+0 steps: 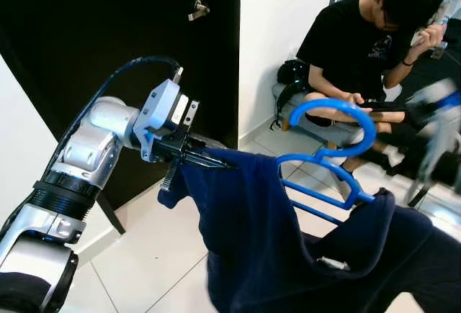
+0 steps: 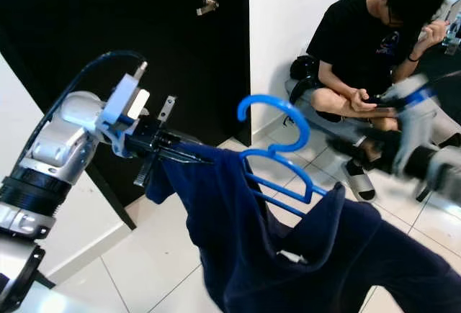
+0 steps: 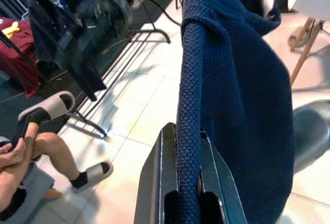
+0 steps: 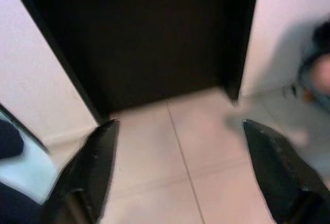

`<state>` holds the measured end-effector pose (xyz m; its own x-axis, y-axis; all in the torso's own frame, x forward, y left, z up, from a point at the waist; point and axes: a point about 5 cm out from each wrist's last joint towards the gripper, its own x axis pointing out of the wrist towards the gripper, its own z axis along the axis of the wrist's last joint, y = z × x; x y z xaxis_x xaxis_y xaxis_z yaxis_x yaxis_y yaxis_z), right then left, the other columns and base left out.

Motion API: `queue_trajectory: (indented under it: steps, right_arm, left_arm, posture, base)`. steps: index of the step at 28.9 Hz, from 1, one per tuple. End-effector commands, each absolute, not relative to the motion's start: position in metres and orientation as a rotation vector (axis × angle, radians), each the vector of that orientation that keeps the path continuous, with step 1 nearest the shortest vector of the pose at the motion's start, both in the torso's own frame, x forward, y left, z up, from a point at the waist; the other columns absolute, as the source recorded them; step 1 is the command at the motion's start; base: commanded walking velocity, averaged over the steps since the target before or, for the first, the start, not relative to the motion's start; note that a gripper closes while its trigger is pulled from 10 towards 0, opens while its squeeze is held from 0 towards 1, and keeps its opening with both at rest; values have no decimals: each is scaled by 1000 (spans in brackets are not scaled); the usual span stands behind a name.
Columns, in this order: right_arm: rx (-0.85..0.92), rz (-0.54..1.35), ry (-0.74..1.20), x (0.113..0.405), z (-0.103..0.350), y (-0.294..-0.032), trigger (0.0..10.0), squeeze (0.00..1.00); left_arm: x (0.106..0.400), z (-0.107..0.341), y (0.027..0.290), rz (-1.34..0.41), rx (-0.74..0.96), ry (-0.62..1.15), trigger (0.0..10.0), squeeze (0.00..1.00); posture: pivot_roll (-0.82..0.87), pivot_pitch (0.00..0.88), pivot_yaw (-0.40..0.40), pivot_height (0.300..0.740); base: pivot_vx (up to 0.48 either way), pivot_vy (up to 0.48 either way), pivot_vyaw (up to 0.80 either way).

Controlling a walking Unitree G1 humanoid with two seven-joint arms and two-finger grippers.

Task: Hang hanger

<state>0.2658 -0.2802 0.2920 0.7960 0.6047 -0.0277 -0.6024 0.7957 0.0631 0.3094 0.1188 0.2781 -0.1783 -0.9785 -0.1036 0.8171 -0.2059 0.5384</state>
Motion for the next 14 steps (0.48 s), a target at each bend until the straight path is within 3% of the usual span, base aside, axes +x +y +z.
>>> queue_trajectory:
  steps: [1, 2, 4, 6, 9, 10, 11, 12, 13, 14]
  right_arm:
    - [58, 806, -86, 248, 321, -274, 10000, 871]
    - [65, 903, -151, 236, 334, -273, 10000, 784]
    - [55, 1004, -177, 225, 346, -269, 10000, 788]
    - [-20, 1179, -105, 213, 354, -254, 10000, 788]
    - [-86, 1268, -14, 210, 350, -242, 10000, 780]
    - [-116, 1317, 33, 209, 347, -234, 10000, 678]
    - [-133, 1348, 60, 208, 345, -229, 10000, 678]
    - [-168, 1372, 93, 209, 341, -224, 10000, 173]
    - [-188, 1387, 115, 209, 339, -221, 10000, 0]
    - [-197, 1395, 125, 208, 338, -219, 10000, 0]
  left_arm:
    - [308, 275, 122, -1721, 440, -428, 0, 0]
    - [307, 271, 122, -1729, 426, -408, 0, 0]
    - [307, 265, 121, -1735, 424, -385, 0, 0]
    - [306, 256, 117, -1743, 444, -344, 0, 0]
    - [306, 251, 113, -1740, 461, -320, 0, 0]
    - [307, 250, 110, -1736, 472, -314, 0, 0]
    - [307, 249, 109, -1734, 479, -311, 0, 0]
    - [308, 249, 108, -1733, 484, -309, 0, 0]
    - [308, 249, 107, -1732, 488, -309, 0, 0]
    - [308, 249, 107, -1731, 487, -308, 0, 0]
  posture:
    - [-110, 29, 36, 740]
    - [-110, 29, 36, 740]
    - [-115, 31, 38, 740]
    - [-126, 31, 40, 740]
    - [-127, 31, 41, 740]
    - [-127, 32, 39, 740]
    - [-127, 32, 39, 740]
    - [-127, 30, 38, 740]
    - [-127, 30, 38, 740]
    - [-127, 30, 38, 740]
  base:
    - [0, 0, 0]
    - [0, 0, 0]
    - [0, 0, 0]
    - [0, 0, 0]
    - [0, 0, 0]
    - [0, 0, 0]
    - [0, 0, 0]
    - [0, 0, 0]
    - [0, 0, 0]
    - [0, 0, 0]
